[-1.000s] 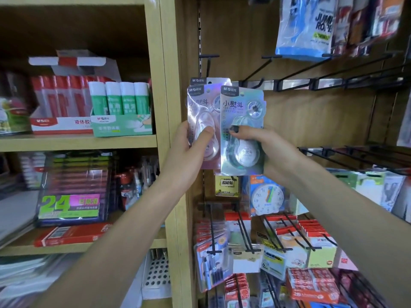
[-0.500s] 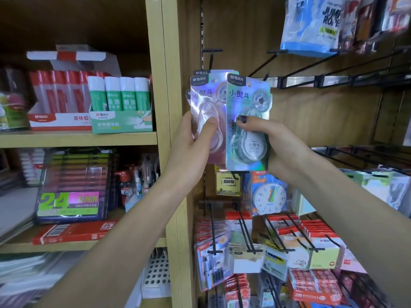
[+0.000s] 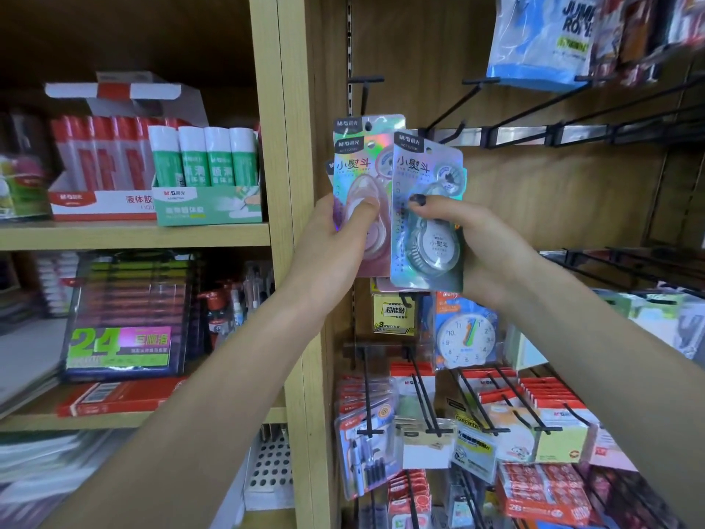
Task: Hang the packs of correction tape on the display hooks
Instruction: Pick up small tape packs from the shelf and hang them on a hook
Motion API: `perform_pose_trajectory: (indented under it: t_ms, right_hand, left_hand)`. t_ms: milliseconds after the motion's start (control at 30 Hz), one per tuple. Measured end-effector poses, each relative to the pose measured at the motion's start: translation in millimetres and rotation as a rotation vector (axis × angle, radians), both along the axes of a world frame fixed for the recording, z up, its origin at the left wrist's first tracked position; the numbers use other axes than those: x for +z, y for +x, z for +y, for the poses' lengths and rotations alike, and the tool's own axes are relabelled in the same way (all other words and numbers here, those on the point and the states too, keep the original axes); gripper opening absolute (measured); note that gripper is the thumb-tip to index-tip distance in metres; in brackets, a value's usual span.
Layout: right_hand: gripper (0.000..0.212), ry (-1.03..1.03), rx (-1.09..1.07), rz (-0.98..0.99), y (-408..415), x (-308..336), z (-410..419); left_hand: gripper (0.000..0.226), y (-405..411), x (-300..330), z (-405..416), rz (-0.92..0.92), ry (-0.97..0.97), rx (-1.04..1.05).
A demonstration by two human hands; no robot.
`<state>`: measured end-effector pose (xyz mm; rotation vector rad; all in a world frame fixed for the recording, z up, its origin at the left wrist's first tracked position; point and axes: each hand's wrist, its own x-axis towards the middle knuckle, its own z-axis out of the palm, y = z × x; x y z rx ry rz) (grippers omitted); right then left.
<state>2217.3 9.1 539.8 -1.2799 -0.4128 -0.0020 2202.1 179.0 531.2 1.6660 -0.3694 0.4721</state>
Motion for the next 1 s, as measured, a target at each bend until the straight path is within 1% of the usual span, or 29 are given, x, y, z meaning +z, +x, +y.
perform_pose_trajectory:
  t_ms: [67, 133, 233, 367, 433, 500, 600, 667, 733, 800, 833, 867, 933, 1000]
  right_hand:
    - [0.013, 0.007, 0.038, -0.011, -2.5, 1.7, -0.4]
    - [0.026, 0.007, 0.059, -0.022, -3.7, 3.5, -0.3]
    - [0.037, 0.003, 0.076, -0.023, -7.5, 7.2, 5.1]
    - [0.033, 0.034, 0.094, -0.031, -14.9, 10.2, 12.2]
    - [0.034, 0.035, 0.093, -0.044, -18.3, 9.6, 13.9]
    - [0.033, 0.025, 0.084, -0.053, -18.8, 8.3, 12.9]
    - [0.033, -0.004, 0.053, -0.057, -16.9, 7.1, 9.8]
    - [0.036, -0.004, 0.033, -0.065, -16.4, 7.6, 8.9]
    - [0.034, 0.017, 0.040, -0.074, -15.2, 10.9, 8.2]
    - [0.031, 0.020, 0.054, -0.079, -12.0, 15.9, 8.1]
    - [0.033, 0.005, 0.053, -0.079, -8.4, 18.0, 7.5]
    - [0.037, -0.015, 0.045, -0.073, -4.8, 19.9, 7.1]
    - [0.039, -0.043, 0.033, -0.056, 5.5, 23.3, 3.4]
    - [0.028, -0.056, 0.030, -0.034, 18.3, 24.7, -3.2]
  left_hand:
    - [0.031, 2.4, -1.4, 0.3, 0.006, -0.010, -0.006]
    - [0.027, 2.3, -2.5, 2.4, 0.000, -0.017, -0.028]
    - [0.019, 1.2, -3.6, 8.6, -0.007, -0.037, -0.066]
    - [0.020, 2.4, -3.2, 15.9, -0.023, -0.057, -0.088]
    - [0.022, 2.6, -4.3, 18.6, -0.027, -0.061, -0.108]
    - [0.027, 4.0, -5.0, 20.2, -0.025, -0.055, -0.126]
    - [0.041, 5.7, -3.2, 20.4, -0.013, -0.031, -0.127]
    - [0.042, 6.7, -0.8, 19.1, -0.012, -0.032, -0.134]
    - [0.042, 7.7, 3.1, 16.8, -0.034, -0.048, -0.102]
    - [0.058, 10.6, 6.5, 13.7, -0.033, -0.057, -0.058]
    - [0.067, 13.1, 7.2, 11.6, -0.014, -0.062, -0.052]
    - [0.071, 16.9, 7.1, 9.8, 0.010, -0.069, -0.053]
    - [0.062, 27.6, 6.2, 4.5, 0.056, -0.083, -0.058]
    - [0.048, 40.8, 5.2, -2.5, 0.104, -0.100, -0.071]
